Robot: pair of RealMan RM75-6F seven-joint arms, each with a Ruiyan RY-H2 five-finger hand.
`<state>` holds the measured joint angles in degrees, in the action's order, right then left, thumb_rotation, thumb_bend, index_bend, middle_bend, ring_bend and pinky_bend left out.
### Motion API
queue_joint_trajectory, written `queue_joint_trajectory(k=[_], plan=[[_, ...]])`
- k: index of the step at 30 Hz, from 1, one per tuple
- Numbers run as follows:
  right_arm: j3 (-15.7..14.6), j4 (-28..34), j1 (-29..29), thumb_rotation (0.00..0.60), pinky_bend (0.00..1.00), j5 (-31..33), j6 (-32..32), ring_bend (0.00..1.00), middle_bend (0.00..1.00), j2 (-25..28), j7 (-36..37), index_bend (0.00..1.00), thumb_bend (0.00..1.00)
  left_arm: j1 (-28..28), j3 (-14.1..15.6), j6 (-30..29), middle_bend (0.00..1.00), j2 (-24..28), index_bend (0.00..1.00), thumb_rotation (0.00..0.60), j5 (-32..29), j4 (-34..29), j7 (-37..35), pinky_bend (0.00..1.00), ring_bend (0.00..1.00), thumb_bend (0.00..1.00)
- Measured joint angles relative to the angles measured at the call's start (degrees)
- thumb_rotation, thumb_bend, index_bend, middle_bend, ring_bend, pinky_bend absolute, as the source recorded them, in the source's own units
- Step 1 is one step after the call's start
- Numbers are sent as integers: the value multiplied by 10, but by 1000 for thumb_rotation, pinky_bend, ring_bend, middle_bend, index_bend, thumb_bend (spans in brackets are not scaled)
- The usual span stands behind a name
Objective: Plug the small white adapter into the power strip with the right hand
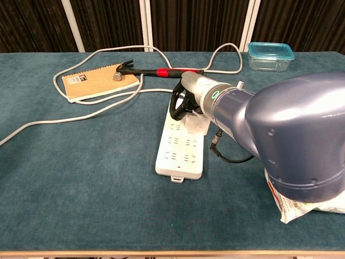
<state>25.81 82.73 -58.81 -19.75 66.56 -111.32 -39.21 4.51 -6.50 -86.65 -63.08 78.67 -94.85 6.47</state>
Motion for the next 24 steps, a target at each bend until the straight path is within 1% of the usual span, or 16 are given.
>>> queue_joint_trajectory(k=[5,8,16,18,20,21,22,23,24], plan=[[-1,13,3,600,1000,0,-1,899,906,4,-1,1000,757,0,1,0,0,-1,92,600,1,0,1,0,0,71],[4,25,3,600,1000,-4,3,899,906,9,-2,1000,757,0,1,0,0,-1,92,600,0,0,3,0,0,71],[30,72,0,600,1000,-12,26,897,906,35,-7,1000,757,0,1,0,0,-2,92,600,1,1,3,0,0,71],[38,87,1,600,1000,-13,31,873,892,45,-6,989,757,0,1,-2,0,-2,92,600,2,0,4,0,0,71],[49,103,5,600,991,-15,37,804,806,62,-2,911,750,-1,1,-3,0,-2,92,600,3,-1,4,0,0,71],[53,110,8,600,964,-17,38,739,715,70,1,821,730,-1,2,-4,0,-2,92,600,4,-1,4,0,0,71],[58,119,12,600,903,-18,39,657,611,82,6,706,695,-1,2,-4,0,-2,92,600,4,-1,5,0,0,71],[62,126,17,600,847,-19,38,595,540,92,10,626,665,-1,2,-4,0,-2,92,600,4,-1,6,0,0,70],[66,133,22,600,756,-19,37,504,442,103,14,510,619,-1,2,-4,0,-3,92,600,4,-1,8,0,0,70]])
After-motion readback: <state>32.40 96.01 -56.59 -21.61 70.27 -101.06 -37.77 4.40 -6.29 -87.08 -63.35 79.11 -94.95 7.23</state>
